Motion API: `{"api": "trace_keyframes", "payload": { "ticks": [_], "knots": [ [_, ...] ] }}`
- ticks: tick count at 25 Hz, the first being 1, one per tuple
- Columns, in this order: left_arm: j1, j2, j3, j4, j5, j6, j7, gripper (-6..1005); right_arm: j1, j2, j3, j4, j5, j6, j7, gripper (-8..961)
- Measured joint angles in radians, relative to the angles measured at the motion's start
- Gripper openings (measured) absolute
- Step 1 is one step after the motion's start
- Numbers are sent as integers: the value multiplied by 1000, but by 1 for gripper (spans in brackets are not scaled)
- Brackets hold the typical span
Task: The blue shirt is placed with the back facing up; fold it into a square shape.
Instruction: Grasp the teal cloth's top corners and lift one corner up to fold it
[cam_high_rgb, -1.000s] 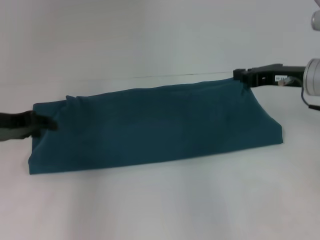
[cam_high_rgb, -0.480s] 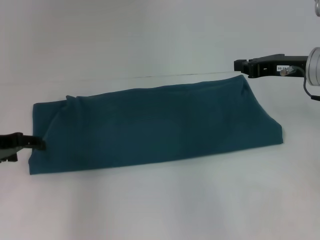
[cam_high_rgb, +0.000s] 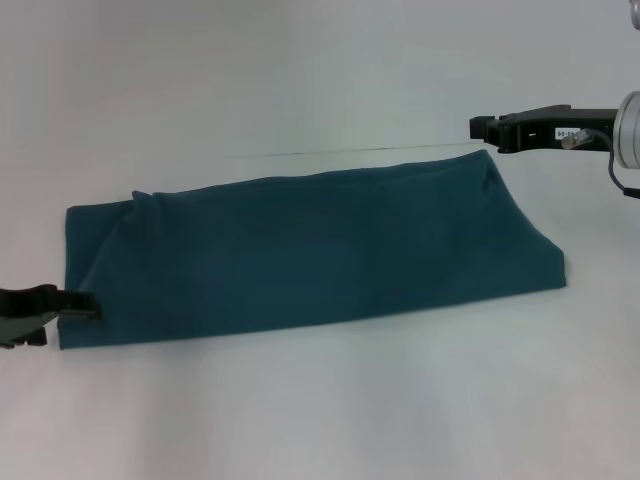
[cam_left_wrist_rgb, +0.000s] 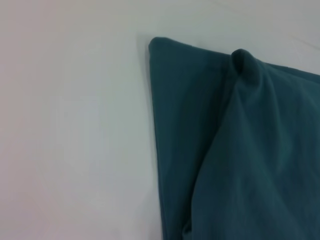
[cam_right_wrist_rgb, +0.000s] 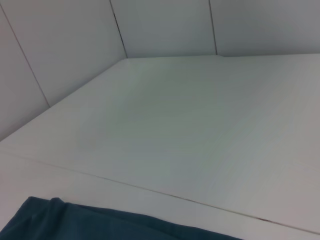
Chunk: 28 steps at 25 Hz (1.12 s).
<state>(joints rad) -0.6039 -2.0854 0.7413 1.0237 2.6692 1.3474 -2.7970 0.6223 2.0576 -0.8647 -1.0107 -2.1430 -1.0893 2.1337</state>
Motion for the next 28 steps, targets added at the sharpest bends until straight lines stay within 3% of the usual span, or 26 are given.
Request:
{"api": "trace_keyframes", "payload": {
  "ticks": [28],
  "knots": [
    [1,-13,3,-78,0,-84,-19,862,0,5,1,-17,0,-2,-1,-1]
  ]
}}
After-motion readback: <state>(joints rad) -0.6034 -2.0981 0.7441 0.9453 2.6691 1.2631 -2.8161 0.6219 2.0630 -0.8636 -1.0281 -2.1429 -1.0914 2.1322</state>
